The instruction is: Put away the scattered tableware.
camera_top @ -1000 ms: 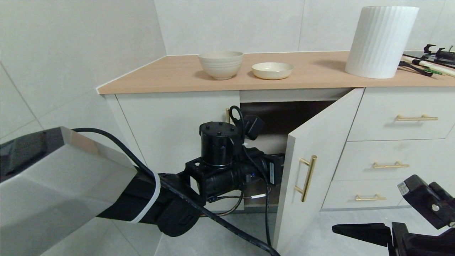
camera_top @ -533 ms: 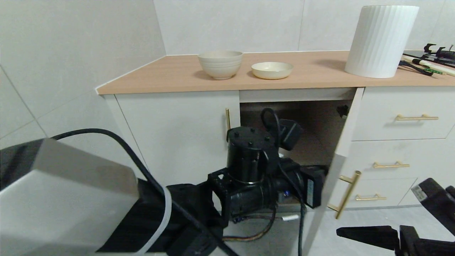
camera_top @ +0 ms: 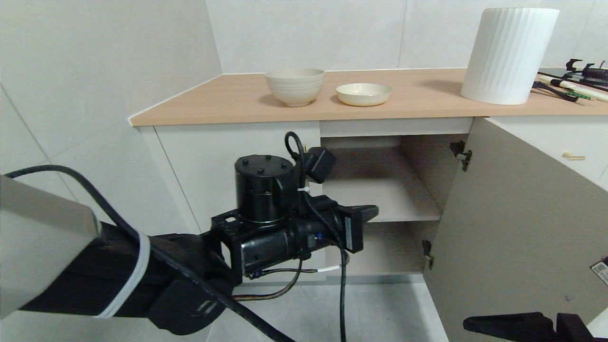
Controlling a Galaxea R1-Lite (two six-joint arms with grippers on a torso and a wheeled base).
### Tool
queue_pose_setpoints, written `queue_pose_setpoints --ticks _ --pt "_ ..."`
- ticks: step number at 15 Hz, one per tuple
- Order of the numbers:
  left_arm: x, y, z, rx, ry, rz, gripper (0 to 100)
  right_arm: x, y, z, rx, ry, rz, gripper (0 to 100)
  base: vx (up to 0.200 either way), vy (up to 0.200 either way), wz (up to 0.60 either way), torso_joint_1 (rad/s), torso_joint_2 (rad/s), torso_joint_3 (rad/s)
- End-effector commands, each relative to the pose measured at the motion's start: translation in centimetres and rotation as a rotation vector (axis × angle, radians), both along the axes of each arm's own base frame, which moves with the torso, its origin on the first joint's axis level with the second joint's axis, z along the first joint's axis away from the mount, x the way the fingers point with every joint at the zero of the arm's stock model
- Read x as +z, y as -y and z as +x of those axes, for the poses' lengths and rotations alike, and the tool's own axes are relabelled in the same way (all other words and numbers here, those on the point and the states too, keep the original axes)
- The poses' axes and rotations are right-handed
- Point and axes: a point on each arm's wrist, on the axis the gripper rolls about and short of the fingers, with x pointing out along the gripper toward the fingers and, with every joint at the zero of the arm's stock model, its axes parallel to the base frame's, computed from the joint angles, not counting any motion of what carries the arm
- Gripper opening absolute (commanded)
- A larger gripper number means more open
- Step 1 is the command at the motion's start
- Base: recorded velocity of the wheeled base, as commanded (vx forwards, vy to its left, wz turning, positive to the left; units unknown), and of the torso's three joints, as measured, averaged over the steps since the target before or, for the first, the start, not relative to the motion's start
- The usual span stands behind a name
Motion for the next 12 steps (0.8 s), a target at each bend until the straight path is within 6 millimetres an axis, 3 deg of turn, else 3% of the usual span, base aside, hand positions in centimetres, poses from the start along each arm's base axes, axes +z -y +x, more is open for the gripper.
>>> queue_pose_setpoints --ticks 1,3,4,7,9,12 --pt "2.1 -5.8 -1.5 0.103 0.038 0.02 0 0.2 -0.2 1.6 -0.097 -0.007 -0.017 100 0.0 0.0 0.0 0.0 0.0 0.0" --pt "2.9 -8.3 -3.2 0.13 0.035 0.068 0 0.4 -0.4 2.2 -0.171 0.003 -0.032 100 0.0 0.0 0.0 0.0 0.0 0.0" --pt "4.1 -11.1 -5.2 0.173 -0.001 0.107 0 0.7 -1.1 3.2 -0.255 0.013 -0.056 100 0.0 0.0 0.0 0.0 0.0 0.0" --pt "6.2 -15.8 -7.7 0.297 -0.04 0.131 0 1.9 -3.4 6.2 -0.426 0.04 -0.1 100 0.0 0.0 0.0 0.0 0.0 0.0" --pt "7.0 -17.9 -8.4 0.384 -0.026 0.115 0 4.1 -4.8 7.8 -0.487 0.054 -0.124 100 0.0 0.0 0.0 0.0 0.0 0.0" --pt "7.1 -19.3 -8.0 0.464 -0.025 0.109 0 6.0 -5.4 9.0 -0.489 0.032 -0.145 100 0.0 0.0 0.0 0.0 0.0 0.0"
